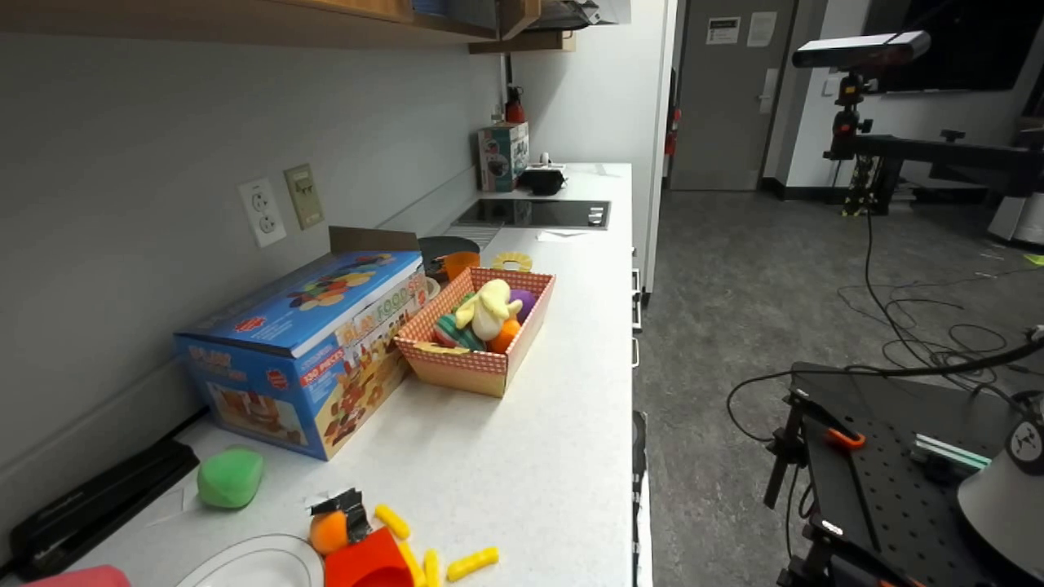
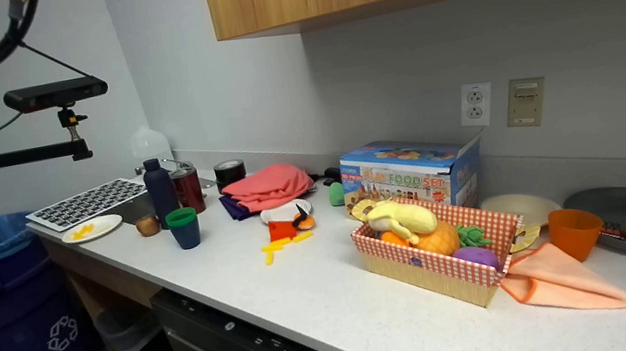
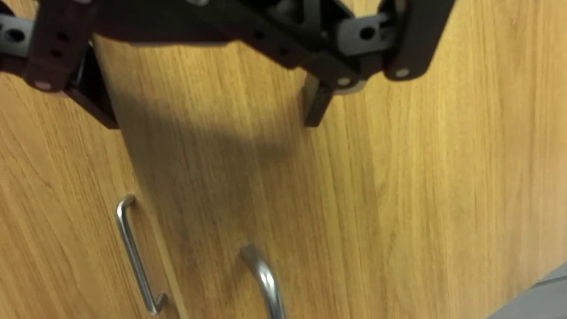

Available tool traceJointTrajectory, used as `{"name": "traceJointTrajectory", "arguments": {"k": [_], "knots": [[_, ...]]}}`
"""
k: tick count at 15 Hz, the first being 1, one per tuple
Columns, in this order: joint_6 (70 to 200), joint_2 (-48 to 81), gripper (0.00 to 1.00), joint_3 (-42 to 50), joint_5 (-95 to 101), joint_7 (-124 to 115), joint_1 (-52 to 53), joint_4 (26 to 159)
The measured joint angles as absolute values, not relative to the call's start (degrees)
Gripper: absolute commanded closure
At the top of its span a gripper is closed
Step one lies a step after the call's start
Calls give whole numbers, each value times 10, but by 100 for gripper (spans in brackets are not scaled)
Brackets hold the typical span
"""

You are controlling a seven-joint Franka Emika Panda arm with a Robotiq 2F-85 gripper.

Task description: Close the right door of the top cabinet.

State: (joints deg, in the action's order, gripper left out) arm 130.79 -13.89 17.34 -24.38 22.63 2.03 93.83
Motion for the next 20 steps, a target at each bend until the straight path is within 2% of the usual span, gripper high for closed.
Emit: {"name": "traceJointTrajectory", "arguments": {"k": [13,20], "knots": [[1195,-34,0,174,-392,227,-27,801],[1193,-76,0,183,-349,225,-44,826]]}}
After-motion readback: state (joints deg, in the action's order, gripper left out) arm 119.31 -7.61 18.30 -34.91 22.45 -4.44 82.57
